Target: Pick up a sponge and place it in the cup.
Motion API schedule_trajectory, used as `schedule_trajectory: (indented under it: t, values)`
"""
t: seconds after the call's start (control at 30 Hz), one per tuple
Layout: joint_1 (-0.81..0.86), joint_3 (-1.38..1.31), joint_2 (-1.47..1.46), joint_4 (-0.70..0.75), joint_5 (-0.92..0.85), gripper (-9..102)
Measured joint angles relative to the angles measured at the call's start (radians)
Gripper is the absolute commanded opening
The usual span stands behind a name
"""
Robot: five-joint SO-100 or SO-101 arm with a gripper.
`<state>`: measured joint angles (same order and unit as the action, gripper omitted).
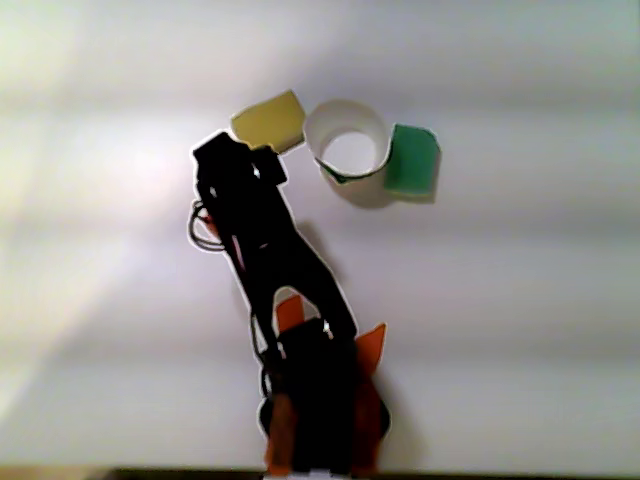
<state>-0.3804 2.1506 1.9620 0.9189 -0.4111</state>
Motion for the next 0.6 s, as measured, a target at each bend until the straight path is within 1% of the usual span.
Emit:
schedule_trajectory:
  t: [0.33, 0.47, 0.6]
  values:
    - [-0.026, 0.074, -0.015, -0.043, 0.077, 42]
    - [-0.02, 0.091, -0.017, -0.043, 0.1, 40]
    - [-0.012, 0.109, -0.054, -0.084, 0.117, 37]
